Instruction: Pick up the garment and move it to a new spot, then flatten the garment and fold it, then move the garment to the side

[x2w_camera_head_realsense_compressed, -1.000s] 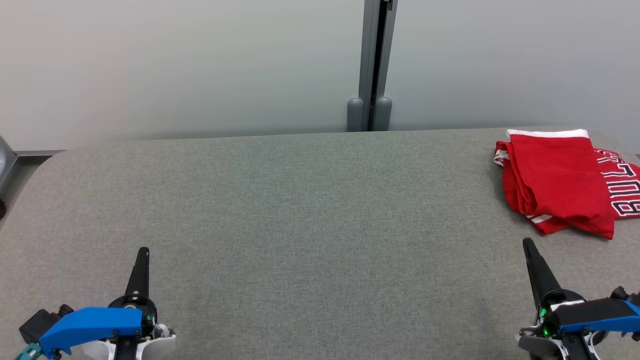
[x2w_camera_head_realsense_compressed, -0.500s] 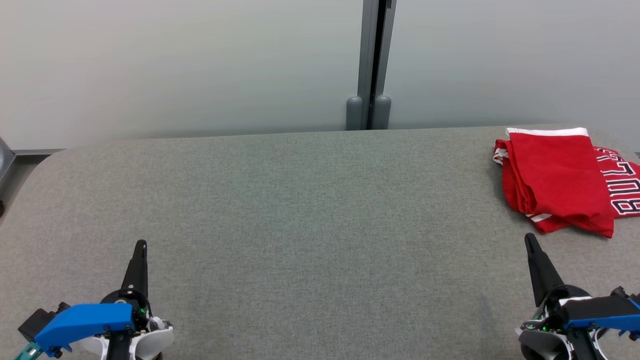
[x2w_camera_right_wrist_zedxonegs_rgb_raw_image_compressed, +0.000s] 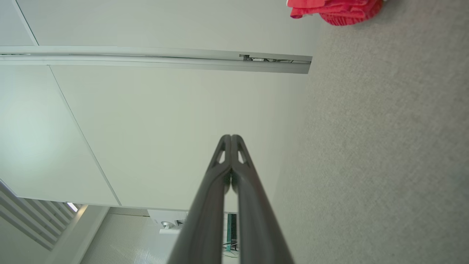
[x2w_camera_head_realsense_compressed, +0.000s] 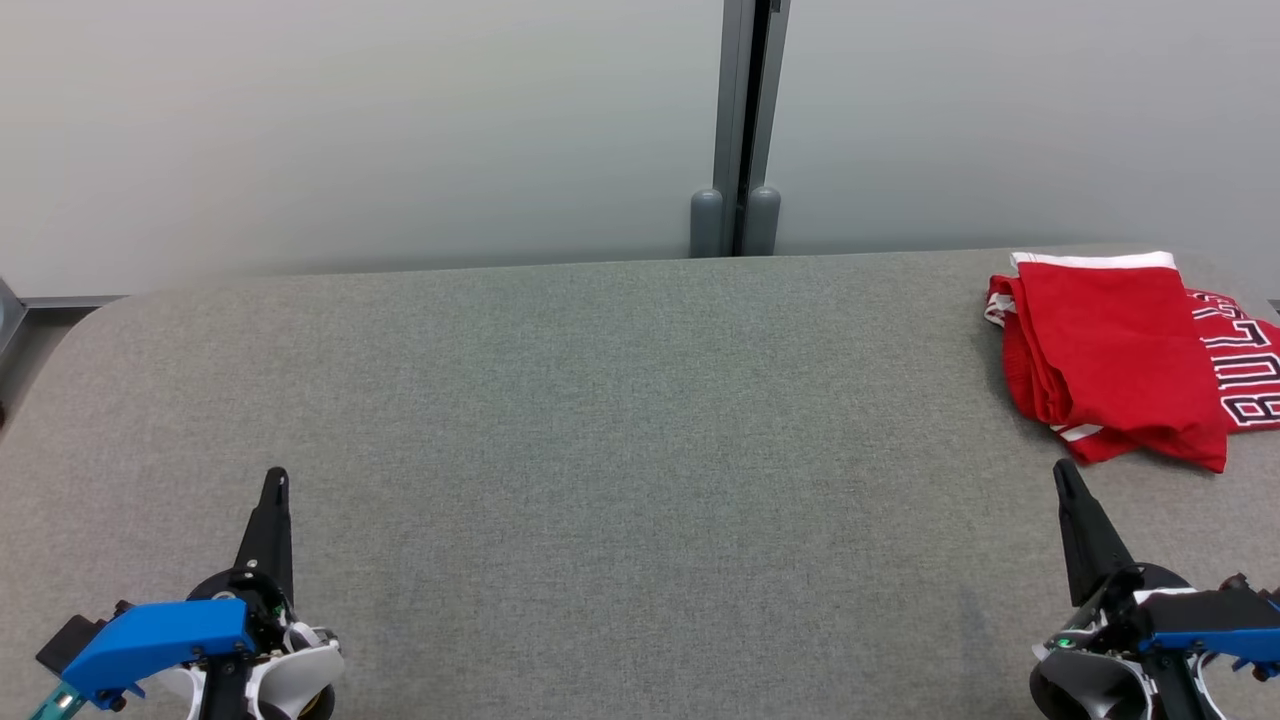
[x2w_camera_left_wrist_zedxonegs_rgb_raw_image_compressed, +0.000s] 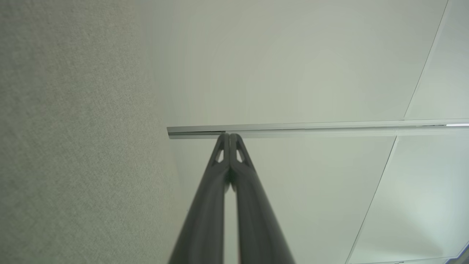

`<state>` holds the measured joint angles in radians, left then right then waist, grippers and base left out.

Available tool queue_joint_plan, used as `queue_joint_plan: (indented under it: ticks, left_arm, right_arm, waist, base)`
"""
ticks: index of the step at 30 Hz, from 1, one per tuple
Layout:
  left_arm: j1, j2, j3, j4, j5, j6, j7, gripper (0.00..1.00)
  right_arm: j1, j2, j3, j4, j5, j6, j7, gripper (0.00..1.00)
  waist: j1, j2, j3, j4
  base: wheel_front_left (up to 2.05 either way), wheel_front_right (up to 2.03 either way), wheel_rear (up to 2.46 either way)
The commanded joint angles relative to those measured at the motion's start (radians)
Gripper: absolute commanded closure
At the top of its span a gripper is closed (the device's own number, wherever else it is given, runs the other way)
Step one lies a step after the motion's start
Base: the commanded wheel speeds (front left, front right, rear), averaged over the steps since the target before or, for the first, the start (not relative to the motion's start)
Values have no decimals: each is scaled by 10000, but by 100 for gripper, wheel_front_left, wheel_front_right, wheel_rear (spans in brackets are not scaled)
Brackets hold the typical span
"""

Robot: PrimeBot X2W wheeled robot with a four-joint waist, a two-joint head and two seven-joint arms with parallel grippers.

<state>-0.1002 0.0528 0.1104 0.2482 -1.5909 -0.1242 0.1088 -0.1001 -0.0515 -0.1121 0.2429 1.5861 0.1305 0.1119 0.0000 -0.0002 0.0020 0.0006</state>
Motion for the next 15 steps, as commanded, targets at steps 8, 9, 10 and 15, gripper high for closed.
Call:
queue_joint_plan:
  ticks: [8, 9, 10, 15]
  left_arm:
    - [-140, -49, 78, -47, -226, -122, 95, 100]
    - [-140, -49, 77, -47, -226, -122, 95, 100]
    - [-140, -49, 77, -47, -225, -122, 95, 100]
    - [-140, -47, 76, -48, -226, -122, 94, 100]
  right_arm:
    - [-141, 22, -40, 34, 278, 4, 36, 100]
    - [-141, 22, -40, 34, 278, 4, 36, 100]
    - [-141, 22, -40, 34, 278, 4, 36, 100]
    - [-140, 22, -39, 34, 278, 4, 36, 100]
  waist:
    - [0, 2, 11, -6]
    - [0, 2, 11, -6]
    - [0, 2, 11, -6]
    - [0, 2, 11, -6]
  base:
    - [0, 0, 0]
    - [0, 0, 0]
    - [0, 0, 0]
    - [0, 0, 0]
